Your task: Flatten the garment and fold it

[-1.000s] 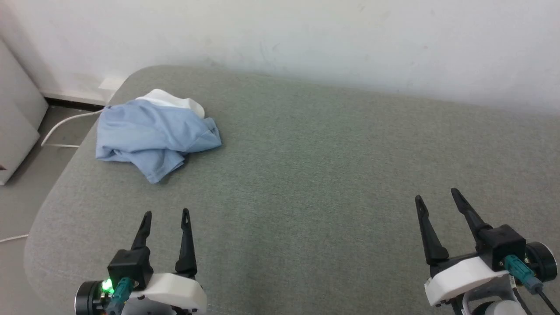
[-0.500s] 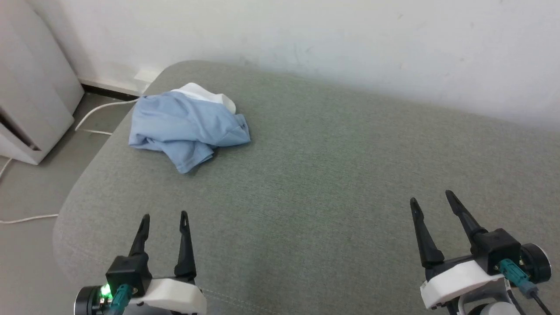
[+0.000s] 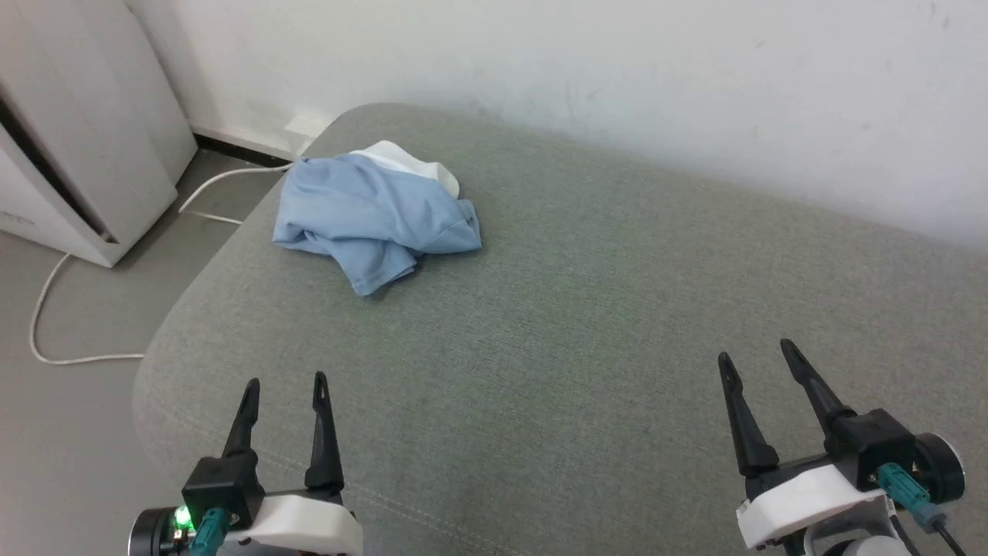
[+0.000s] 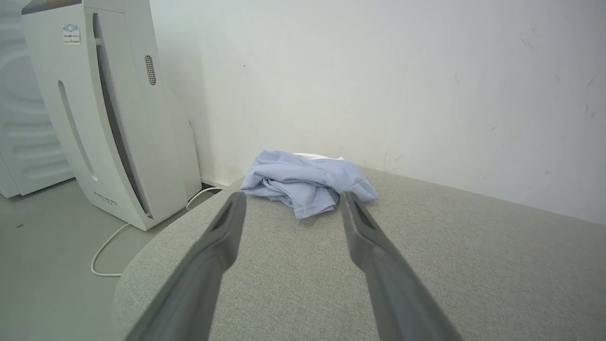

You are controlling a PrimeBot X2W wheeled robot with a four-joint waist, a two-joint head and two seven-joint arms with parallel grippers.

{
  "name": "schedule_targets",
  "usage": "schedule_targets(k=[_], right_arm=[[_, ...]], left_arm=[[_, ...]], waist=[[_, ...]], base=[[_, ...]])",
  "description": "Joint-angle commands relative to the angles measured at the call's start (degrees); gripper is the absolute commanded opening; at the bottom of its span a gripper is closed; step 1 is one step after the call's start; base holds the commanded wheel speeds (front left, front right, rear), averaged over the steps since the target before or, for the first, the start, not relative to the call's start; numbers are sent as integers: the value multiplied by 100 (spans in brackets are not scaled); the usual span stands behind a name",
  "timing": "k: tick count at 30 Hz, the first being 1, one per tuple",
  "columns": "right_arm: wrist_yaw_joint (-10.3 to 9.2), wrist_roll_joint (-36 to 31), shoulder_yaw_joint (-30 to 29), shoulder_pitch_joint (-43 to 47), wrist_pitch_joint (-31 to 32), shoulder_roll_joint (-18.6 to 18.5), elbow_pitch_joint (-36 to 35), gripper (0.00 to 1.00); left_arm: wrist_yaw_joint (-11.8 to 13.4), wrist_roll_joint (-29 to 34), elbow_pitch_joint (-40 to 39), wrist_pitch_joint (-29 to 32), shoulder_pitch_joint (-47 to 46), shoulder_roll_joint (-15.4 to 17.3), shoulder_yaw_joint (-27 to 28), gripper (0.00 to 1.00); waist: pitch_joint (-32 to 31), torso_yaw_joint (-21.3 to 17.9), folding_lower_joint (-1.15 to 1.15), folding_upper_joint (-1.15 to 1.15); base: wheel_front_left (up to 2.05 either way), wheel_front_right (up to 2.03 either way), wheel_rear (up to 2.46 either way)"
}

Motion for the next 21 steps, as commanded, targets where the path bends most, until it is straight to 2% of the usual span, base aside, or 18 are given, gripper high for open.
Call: schedule_targets(k=[1, 21], right_arm=[[-9, 39, 11, 46, -54, 17, 17, 100], [-11, 161, 80, 43, -293, 21, 204, 100]], left_arm=[[52, -15, -23, -53, 96, 32, -15, 100], [154, -92, -87, -292, 213, 39, -61, 100]], waist=[[-14, 58, 0, 0], [-35, 570, 0, 0]], base=[[0, 0, 0], [0, 0, 0]])
